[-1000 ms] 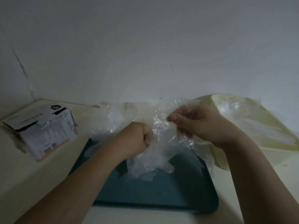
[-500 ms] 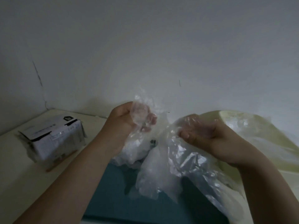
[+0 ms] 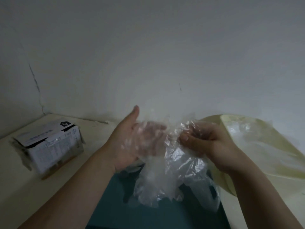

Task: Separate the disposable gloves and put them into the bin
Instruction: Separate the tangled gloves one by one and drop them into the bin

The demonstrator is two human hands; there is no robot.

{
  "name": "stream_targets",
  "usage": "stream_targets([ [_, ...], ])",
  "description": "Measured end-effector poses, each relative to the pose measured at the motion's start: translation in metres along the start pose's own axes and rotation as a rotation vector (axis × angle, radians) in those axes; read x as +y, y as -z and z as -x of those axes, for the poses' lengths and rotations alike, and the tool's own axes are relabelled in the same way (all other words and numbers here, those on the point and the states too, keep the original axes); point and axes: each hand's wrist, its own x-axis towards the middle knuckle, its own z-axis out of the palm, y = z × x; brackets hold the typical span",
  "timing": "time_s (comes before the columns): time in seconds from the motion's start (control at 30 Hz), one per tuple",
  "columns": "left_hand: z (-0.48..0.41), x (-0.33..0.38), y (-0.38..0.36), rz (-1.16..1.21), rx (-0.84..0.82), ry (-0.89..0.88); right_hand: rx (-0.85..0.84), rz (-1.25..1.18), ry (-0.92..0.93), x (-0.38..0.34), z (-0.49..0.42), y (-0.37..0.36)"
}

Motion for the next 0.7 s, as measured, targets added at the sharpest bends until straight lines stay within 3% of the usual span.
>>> stream_targets([
  [0.13,0.006,0.008,0.012,-0.211,-0.214,-0.004,0.038,0.032,-0.044,0.002,0.0,0.001],
  [0.27,0.0,0.002,0.016,-0.531,-0.062,-0.153,0.103,0.013,-0.082,0.004,-0.002,0.0],
  [0.37,-0.008,0.002,0.02,-0.332,0.111,-0.248,0.253,0.06,-0.142,0.009,-0.007,-0.004],
  [0.47,-0.011,0.0,0.012,0.053,0.064,-0.235,0.382,0.068,-0.176,0.018,-0.012,-0.012],
  [0.6,-0.012,-0.019,-0.002,-0.095,0.049,-0.107,0.374,-0.018,-0.206,0.019,-0.013,-0.021],
  [0.7,-0.013,-0.018,-0.002,0.009,0.105,-0.115,0.414,0.07,-0.213,0.021,-0.013,-0.016],
])
